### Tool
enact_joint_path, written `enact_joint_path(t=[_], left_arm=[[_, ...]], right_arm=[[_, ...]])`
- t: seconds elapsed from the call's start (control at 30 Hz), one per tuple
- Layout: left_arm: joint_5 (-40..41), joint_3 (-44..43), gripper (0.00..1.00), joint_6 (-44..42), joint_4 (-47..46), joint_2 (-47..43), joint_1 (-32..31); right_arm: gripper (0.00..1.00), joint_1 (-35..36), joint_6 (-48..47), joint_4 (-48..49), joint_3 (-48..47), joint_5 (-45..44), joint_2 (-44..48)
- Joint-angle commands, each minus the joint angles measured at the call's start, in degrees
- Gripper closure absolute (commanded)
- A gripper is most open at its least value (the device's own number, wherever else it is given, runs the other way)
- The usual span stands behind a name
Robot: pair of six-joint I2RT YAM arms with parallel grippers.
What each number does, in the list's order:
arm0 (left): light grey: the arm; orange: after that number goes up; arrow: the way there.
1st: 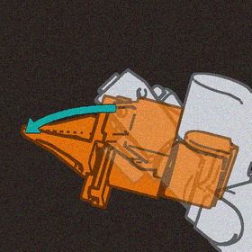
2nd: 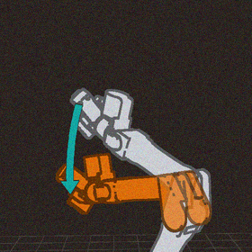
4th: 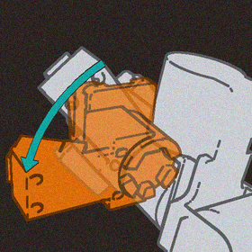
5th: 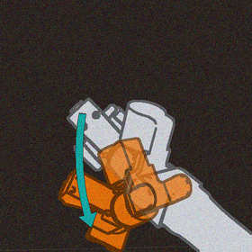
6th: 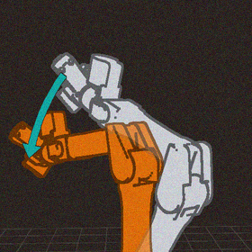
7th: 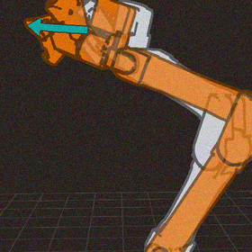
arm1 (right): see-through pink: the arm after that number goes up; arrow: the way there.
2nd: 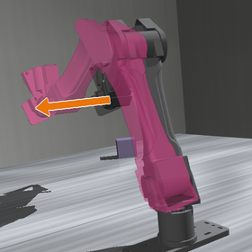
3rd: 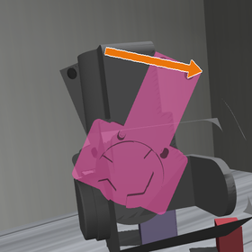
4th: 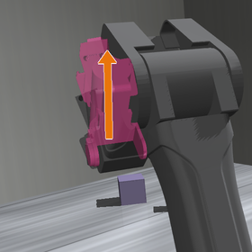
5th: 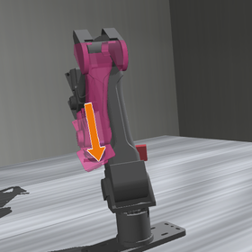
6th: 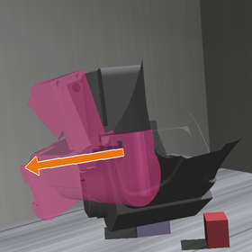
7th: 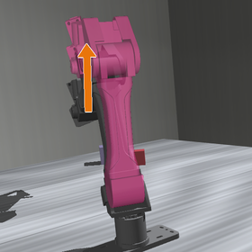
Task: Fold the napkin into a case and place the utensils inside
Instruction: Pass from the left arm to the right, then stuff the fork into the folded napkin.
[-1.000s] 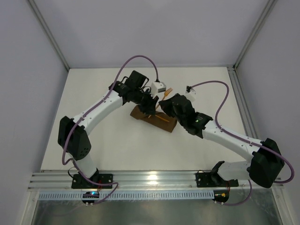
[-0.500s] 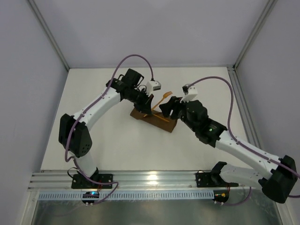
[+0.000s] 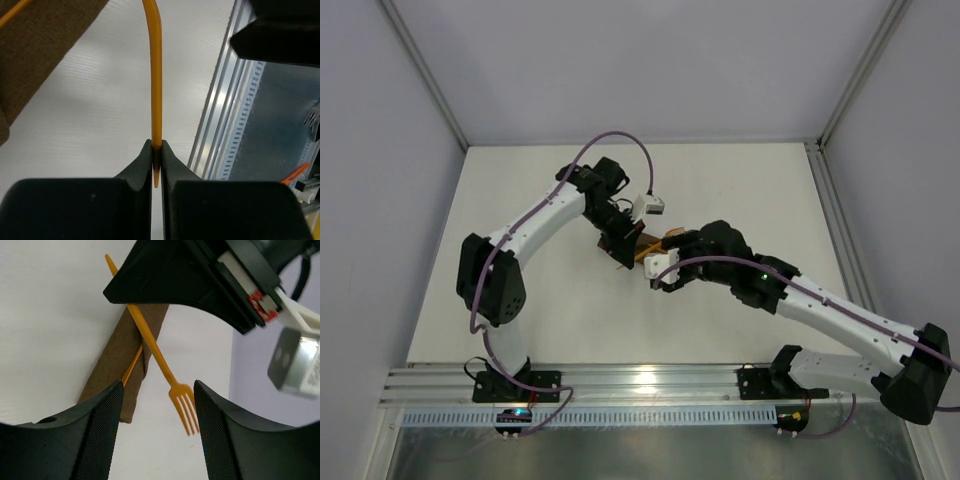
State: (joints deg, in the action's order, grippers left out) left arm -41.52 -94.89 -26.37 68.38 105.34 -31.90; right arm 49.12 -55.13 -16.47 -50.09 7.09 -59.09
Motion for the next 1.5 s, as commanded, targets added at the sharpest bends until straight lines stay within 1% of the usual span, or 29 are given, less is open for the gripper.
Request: enact_joint_path(t=[0.0,0.2,0.3,0.33,0.37,0.53,0.57,0.6,0.67,0.7,0.73,0.77,0.8,0.83,0.87,0.9,0.93,0.97,1.0,1.03,1.07,1.1,1.13,1.17,1.27,1.33,1.4,1.43,1.47], left_arm=[[-3.1,-1.2,1.0,-4.4,6.0,0.6,-1.1],[-4.0,-0.9,1.0,-7.1,8.6,0.7,-1.8],[-4.9,-0.7,1.0,-8.5,9.7,0.8,-1.9],[-5.1,-0.7,1.0,-8.9,10.0,0.7,-1.9],[-5.3,-0.6,1.0,-9.4,10.8,0.7,-1.9],[-6.3,-0.6,1.0,-11.5,12.4,0.7,-1.9],[-6.4,-0.6,1.0,-11.7,12.4,0.6,-1.9],[-6.4,-0.7,1.0,-11.9,12.5,0.7,-1.9],[-6.4,-0.9,0.99,-11.6,12.5,0.7,-1.9],[-6.3,-1.1,0.93,-11.2,11.7,0.7,-1.8],[-6.4,-1.0,0.8,-10.3,10.9,0.5,-1.6],[-7.7,-0.9,0.56,-8.0,9.8,0.1,-1.2],[-9.0,-0.1,0.37,-6.3,6.1,-0.3,0.8],[-11.9,0.7,0.11,-3.9,3.5,-1.8,2.4],[-12.7,1.5,0.01,1.2,0.9,-2.5,4.1],[-12.8,2.6,0.01,3.9,-2.0,-3.2,6.0],[-12.1,3.1,0.01,6.7,-7.7,-4.3,9.6],[-9.2,3.7,0.01,9.5,-10.6,-4.9,11.1],[-6.4,4.4,0.01,14.4,-13.4,-5.5,12.5],[-3.6,5.8,0.01,16.5,-18.8,-6.0,14.1],[-0.6,6.2,0.01,17.7,-20.6,-6.5,14.6],[6.2,6.4,0.01,18.3,-22.0,-6.4,14.6],[9.0,7.0,0.01,18.8,-25.1,-6.2,14.5],[13.9,7.3,0.01,19.2,-26.5,-5.1,14.5],[18.6,6.8,0.01,19.2,-30.0,-1.9,14.5],[21.5,6.3,0.02,18.9,-30.6,1.6,14.5],[23.2,5.5,0.16,18.5,-31.7,4.0,14.5],[23.6,5.2,0.24,18.4,-31.8,6.1,14.5],[23.7,4.9,0.4,18.3,-32.0,7.0,14.5]], right_arm=[[0.37,1.6,-16.5,-4.3,-5.0,1.8,-5.0],[0.39,1.9,-20.0,-5.5,-7.8,-0.1,-10.8],[0.53,1.9,-20.1,-5.9,-8.3,-1.6,-12.6],[0.64,1.9,-19.8,-6.1,-8.5,-2.2,-13.0],[0.69,1.9,-19.7,-6.6,-8.5,-3.7,-13.2],[0.87,1.9,-18.3,-8.5,-7.9,-6.5,-13.2],[0.94,1.8,-17.2,-8.6,-7.8,-6.6,-13.2],[0.97,1.8,-16.6,-8.7,-7.7,-6.7,-13.1],[0.97,1.9,-15.0,-9.1,-7.9,-6.7,-13.1],[0.97,1.9,-11.9,-9.1,-8.1,-6.8,-13.1],[0.97,1.9,-9.8,-9.0,-8.5,-6.8,-13.1],[0.97,1.9,-7.1,-9.0,-8.7,-8.9,-13.1],[0.97,1.9,-1.6,-9.5,-9.0,-9.8,-13.2],[0.97,1.8,0.7,-11.8,-9.7,-9.9,-13.3],[0.97,1.9,2.8,-12.8,-9.9,-10.0,-13.9],[0.97,1.9,7.0,-13.5,-10.0,-10.2,-14.0],[0.97,1.9,9.0,-14.0,-9.6,-10.0,-14.5],[0.97,1.8,10.7,-14.5,-9.1,-9.6,-14.6],[0.97,1.9,12.2,-14.4,-8.6,-9.2,-15.6],[0.97,1.8,15.4,-14.4,-7.8,-8.6,-16.2],[0.97,1.7,17.0,-14.0,-7.7,-8.5,-17.0],[0.97,1.7,18.3,-14.0,-7.8,-8.4,-19.1],[0.97,1.4,21.4,-13.8,-8.2,-8.6,-20.4],[0.97,0.7,23.4,-13.6,-8.9,-8.8,-21.8],[0.97,-0.8,29.4,-15.2,-13.8,-8.4,-28.3],[0.97,-1.7,30.6,-16.3,-17.0,-8.3,-32.5],[0.97,-2.2,31.0,-16.5,-17.9,-8.6,-34.2],[0.97,-3.0,31.2,-16.3,-18.2,-8.4,-34.8],[0.97,-3.7,31.7,-16.1,-18.3,-8.3,-35.7]])
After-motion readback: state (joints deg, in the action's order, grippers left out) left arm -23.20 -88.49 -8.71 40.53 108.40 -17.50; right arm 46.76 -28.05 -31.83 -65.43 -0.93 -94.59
